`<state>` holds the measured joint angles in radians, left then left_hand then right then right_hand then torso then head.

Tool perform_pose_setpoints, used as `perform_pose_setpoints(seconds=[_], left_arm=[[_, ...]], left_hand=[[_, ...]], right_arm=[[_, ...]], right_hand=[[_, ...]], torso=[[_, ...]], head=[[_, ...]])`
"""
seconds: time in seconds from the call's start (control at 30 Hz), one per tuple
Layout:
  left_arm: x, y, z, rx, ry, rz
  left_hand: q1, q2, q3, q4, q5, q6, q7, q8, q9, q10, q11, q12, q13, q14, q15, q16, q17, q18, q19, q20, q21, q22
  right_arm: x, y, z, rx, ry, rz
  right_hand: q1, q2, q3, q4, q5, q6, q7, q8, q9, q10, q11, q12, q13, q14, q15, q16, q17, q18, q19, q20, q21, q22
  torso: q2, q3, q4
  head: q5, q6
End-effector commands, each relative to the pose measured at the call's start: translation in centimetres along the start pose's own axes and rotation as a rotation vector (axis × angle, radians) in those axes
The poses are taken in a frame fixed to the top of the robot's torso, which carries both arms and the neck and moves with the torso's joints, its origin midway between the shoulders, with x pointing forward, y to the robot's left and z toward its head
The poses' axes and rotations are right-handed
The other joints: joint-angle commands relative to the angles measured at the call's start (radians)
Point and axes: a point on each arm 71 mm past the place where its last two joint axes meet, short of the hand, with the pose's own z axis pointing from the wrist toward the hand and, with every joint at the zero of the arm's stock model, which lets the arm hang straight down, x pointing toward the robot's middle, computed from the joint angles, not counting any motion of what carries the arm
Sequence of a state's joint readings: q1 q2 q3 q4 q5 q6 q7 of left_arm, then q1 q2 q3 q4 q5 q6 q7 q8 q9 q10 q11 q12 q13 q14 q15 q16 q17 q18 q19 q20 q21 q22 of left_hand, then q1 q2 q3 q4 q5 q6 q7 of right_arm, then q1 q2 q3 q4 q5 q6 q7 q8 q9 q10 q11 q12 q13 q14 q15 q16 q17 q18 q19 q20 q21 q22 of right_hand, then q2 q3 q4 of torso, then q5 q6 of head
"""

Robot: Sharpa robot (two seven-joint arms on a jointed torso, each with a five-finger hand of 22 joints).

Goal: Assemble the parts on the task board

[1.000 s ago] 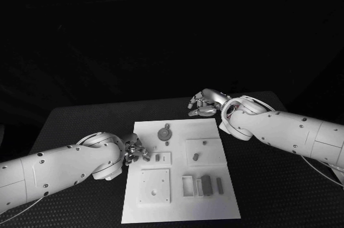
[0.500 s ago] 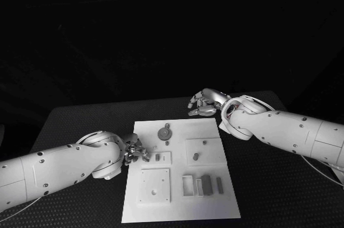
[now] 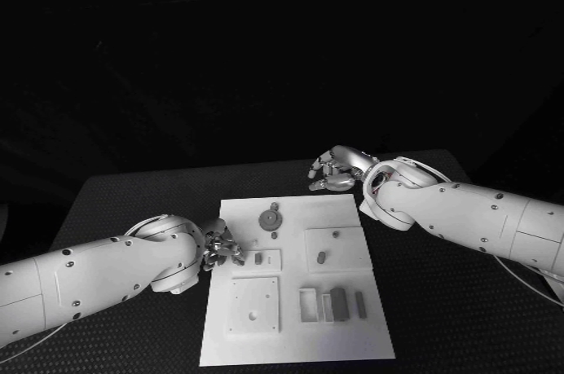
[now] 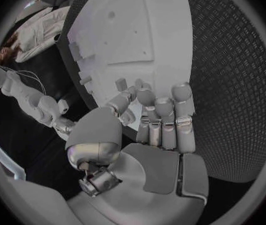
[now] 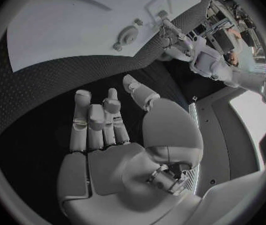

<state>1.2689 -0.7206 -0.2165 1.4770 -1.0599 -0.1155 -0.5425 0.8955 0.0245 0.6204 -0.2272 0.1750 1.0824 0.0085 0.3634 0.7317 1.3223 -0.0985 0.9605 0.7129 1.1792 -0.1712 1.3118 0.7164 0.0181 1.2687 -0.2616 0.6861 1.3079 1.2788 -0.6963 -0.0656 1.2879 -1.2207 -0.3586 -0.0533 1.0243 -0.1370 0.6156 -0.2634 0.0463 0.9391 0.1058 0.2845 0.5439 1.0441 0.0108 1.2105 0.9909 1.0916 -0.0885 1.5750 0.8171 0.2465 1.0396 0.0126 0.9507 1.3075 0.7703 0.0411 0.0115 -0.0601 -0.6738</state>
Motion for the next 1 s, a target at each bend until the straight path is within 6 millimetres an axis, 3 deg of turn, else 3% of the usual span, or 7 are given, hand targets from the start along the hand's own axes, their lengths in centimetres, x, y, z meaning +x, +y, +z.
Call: perform_pose_setpoints(seconds=[0.03, 1.0], left_arm=[[0.31, 0.5, 0.17, -0.021, -0.003, 0.005], [0.4, 0.33, 0.15, -0.005, -0.015, -0.012]], left_hand=[[-0.001, 0.011, 0.033, -0.029, 0.125, 0.003, 0.001, 0.109, 0.122, 0.008, -0.003, 0.004, -0.001, 0.017, -0.026, 0.003, -0.001, 0.02, 0.003, -0.008, 0.006, 0.017], [0.001, 0.01, 0.036, -0.033, 0.127, 0.005, 0.0, 0.111, 0.12, 0.01, -0.004, 0.004, -0.002, 0.019, -0.025, 0.005, -0.002, 0.02, 0.005, -0.008, 0.007, 0.017]], right_arm=[[0.09, 0.14, 0.03, -0.01, 0.01, -0.002], [0.1, 0.15, 0.04, -0.011, 0.01, -0.002]], right_hand=[[-0.004, 0.005, 0.0, -0.003, 0.003, 0.009, 0.019, -0.004, 0.001, -0.006, 0.002, -0.002, -0.002, -0.006, -0.003, -0.004, -0.001, 0.015, -0.007, 0.003, -0.004, 0.014], [-0.004, 0.005, 0.0, -0.003, 0.003, 0.009, 0.019, -0.005, 0.002, -0.006, 0.002, -0.002, -0.002, -0.006, -0.003, -0.003, -0.001, 0.015, -0.007, 0.003, -0.004, 0.014]], torso=[[0.0, 0.0001, -0.0003], [-0.001, 0.0, 0.0004]], head=[[0.001, -0.002], [-0.001, 0.0]])
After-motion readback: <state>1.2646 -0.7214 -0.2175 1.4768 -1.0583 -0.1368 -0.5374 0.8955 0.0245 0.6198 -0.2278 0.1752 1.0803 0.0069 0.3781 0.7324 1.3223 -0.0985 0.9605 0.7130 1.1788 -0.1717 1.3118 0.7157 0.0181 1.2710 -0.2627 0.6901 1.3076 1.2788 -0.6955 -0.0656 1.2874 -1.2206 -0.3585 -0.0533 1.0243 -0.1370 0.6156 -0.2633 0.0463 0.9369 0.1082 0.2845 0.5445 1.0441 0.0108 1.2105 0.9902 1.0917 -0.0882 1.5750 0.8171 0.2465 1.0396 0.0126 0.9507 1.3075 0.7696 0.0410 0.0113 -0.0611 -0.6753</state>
